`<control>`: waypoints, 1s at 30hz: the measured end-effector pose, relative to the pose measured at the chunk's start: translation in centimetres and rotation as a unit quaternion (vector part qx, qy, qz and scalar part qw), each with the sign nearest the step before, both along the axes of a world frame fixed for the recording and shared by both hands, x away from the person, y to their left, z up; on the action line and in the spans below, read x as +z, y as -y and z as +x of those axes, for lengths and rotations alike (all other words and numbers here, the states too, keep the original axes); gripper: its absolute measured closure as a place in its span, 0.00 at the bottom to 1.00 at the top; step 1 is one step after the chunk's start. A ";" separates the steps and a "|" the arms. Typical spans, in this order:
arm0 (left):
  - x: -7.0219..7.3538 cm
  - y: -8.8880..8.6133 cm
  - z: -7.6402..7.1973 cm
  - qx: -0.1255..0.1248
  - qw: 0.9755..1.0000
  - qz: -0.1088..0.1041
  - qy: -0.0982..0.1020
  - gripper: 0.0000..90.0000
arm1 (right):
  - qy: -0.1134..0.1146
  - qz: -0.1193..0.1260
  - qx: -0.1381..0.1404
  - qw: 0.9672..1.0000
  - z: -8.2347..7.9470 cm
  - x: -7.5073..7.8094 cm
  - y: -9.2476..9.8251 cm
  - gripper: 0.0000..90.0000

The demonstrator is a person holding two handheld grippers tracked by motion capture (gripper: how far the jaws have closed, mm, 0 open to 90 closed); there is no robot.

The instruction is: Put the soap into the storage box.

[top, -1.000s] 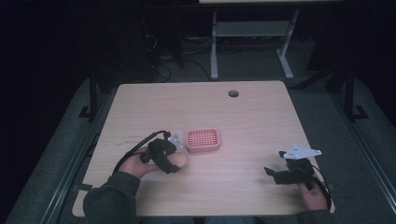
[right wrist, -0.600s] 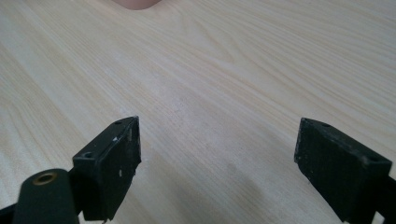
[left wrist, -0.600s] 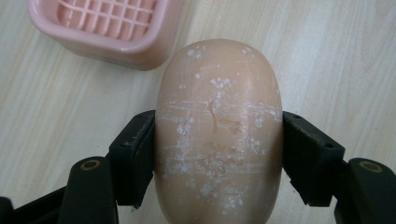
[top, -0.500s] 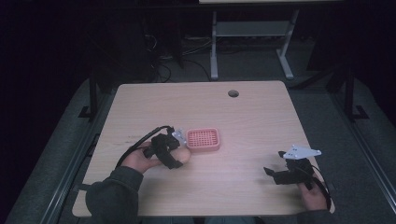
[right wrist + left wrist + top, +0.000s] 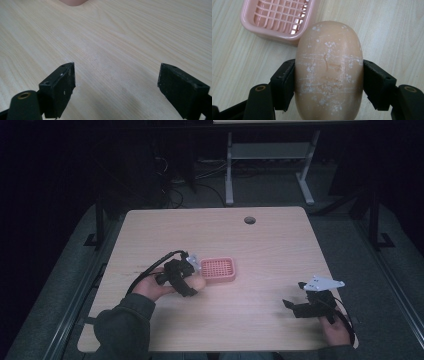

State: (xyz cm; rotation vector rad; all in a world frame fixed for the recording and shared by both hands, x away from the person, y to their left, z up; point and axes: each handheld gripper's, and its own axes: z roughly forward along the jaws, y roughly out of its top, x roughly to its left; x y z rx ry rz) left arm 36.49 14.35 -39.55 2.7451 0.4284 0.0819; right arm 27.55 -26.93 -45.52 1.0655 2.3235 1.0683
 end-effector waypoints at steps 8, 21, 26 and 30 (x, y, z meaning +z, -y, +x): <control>0.3 0.6 0.6 -0.005 1.000 0.003 0.001 0.36 | 0.004 0.002 0.001 1.000 0.0 0.0 0.1 0.16; 0.7 1.3 1.6 -0.009 1.000 0.005 0.003 0.36 | 0.004 0.003 0.000 1.000 0.0 0.1 0.1 0.16; 0.8 1.6 2.0 -0.011 1.000 0.005 0.003 0.36 | 0.003 0.005 -0.001 1.000 -0.1 0.1 0.2 0.16; 1.0 1.9 2.3 -0.012 1.000 0.005 0.004 0.36 | 0.003 0.005 0.000 1.000 -0.1 0.1 0.2 0.16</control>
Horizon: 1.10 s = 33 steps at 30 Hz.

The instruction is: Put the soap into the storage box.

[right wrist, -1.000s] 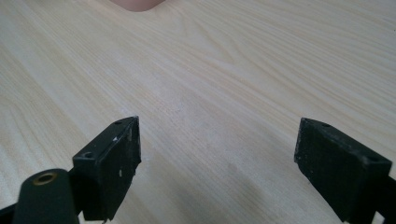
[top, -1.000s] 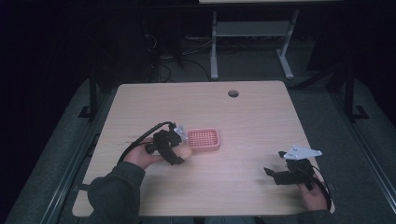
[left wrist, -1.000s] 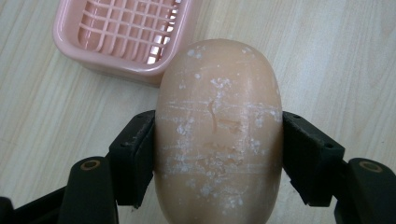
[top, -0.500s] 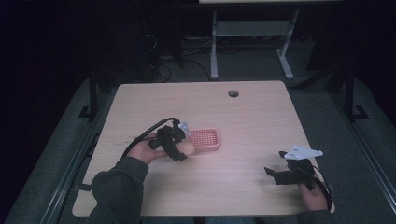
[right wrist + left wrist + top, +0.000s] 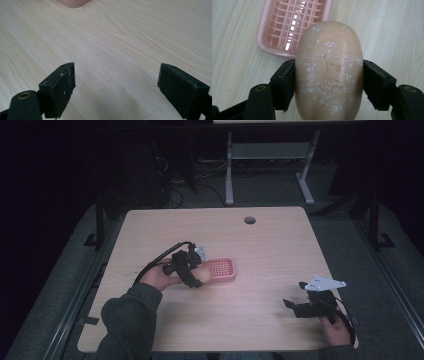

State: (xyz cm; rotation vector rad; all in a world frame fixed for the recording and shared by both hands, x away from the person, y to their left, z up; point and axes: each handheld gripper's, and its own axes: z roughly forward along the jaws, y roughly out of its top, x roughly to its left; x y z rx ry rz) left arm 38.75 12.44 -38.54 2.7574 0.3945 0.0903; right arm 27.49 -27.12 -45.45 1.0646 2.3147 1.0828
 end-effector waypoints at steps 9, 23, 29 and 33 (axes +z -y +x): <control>0.0 0.5 0.8 -0.002 1.000 0.002 -0.002 0.36 | -0.002 0.001 -0.001 1.000 0.0 0.0 0.0 0.16; 0.4 1.6 1.8 -0.010 1.000 0.006 -0.002 0.36 | 0.000 0.002 -0.001 1.000 0.0 0.0 0.2 0.16; 0.7 2.2 2.4 -0.013 1.000 0.007 0.001 0.36 | -0.001 0.005 -0.003 1.000 0.1 0.0 0.3 0.16; 0.8 2.7 2.8 -0.015 1.000 0.007 -0.001 0.36 | 0.000 0.005 -0.004 1.000 0.1 0.0 0.3 0.16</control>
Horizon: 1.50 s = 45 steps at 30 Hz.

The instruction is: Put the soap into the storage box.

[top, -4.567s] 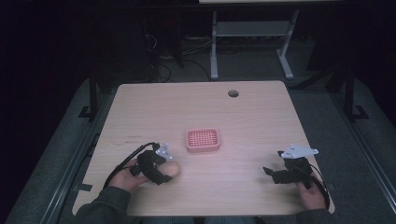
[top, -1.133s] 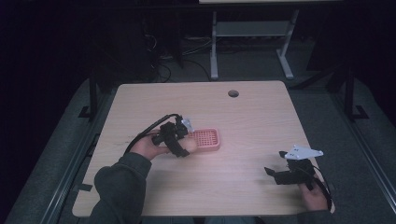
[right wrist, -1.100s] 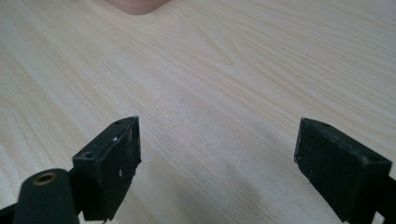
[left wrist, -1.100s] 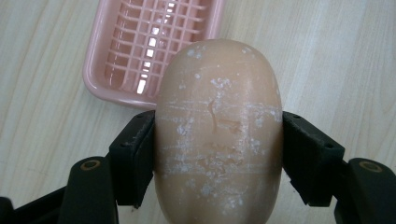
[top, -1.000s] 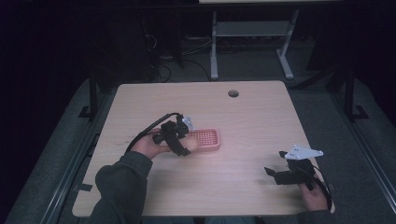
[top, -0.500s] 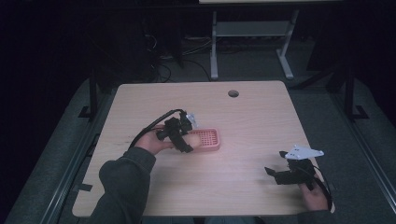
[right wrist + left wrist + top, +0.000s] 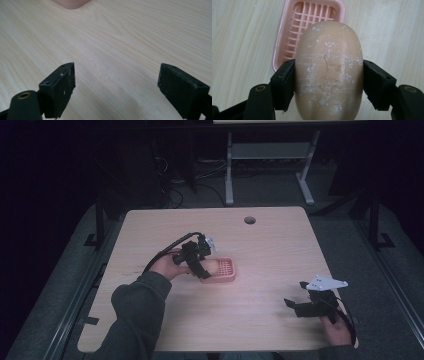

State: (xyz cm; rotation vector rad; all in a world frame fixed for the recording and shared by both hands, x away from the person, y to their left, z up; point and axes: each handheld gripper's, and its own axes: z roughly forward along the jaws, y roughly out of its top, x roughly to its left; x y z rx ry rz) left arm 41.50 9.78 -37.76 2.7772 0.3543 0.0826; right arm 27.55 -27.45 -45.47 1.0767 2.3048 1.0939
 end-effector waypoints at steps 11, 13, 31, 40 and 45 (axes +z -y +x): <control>0.3 0.6 1.0 -0.003 1.000 0.002 0.001 0.36 | -0.001 0.001 -0.001 1.000 0.0 0.0 0.1 0.16; 0.4 0.7 1.2 -0.003 1.000 0.003 0.000 0.36 | 0.000 0.000 -0.001 1.000 0.0 0.0 0.1 0.16; 0.1 1.8 2.3 -0.008 1.000 0.007 -0.005 0.36 | 0.000 0.002 -0.002 1.000 -0.1 0.0 0.2 0.16; -0.5 2.5 2.9 -0.008 1.000 0.004 -0.009 0.36 | -0.001 0.002 -0.001 1.000 0.0 0.0 0.2 0.16; -1.1 2.7 3.1 -0.008 1.000 0.007 -0.014 0.36 | -0.002 0.003 -0.002 1.000 0.0 0.0 0.2 0.16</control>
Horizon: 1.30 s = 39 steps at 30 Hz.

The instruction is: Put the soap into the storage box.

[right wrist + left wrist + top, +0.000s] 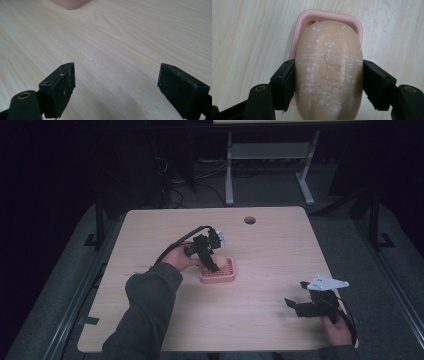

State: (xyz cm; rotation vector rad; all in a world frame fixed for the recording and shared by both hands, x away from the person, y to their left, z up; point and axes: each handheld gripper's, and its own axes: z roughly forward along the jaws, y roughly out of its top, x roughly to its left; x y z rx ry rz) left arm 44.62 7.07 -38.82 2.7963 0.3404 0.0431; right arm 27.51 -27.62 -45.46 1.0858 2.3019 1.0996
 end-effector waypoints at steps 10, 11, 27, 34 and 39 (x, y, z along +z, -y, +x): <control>-0.9 0.4 0.4 0.001 1.000 -0.001 -0.006 0.36 | 0.000 0.000 0.000 1.000 0.0 0.0 0.0 0.16; -1.0 0.5 0.5 0.001 1.000 -0.001 -0.006 0.36 | 0.000 0.001 0.000 1.000 0.0 0.0 0.0 0.16; -1.5 0.9 0.7 -0.002 1.000 -0.003 -0.009 0.36 | 0.002 0.000 0.003 1.000 0.0 0.0 0.0 0.16; -1.7 1.0 0.7 -0.004 1.000 -0.001 -0.007 0.36 | 0.002 0.000 0.004 1.000 0.0 0.0 0.0 0.16; -2.0 1.1 0.8 -0.004 1.000 0.002 -0.010 0.36 | 0.002 0.001 0.004 1.000 0.0 0.0 0.0 0.16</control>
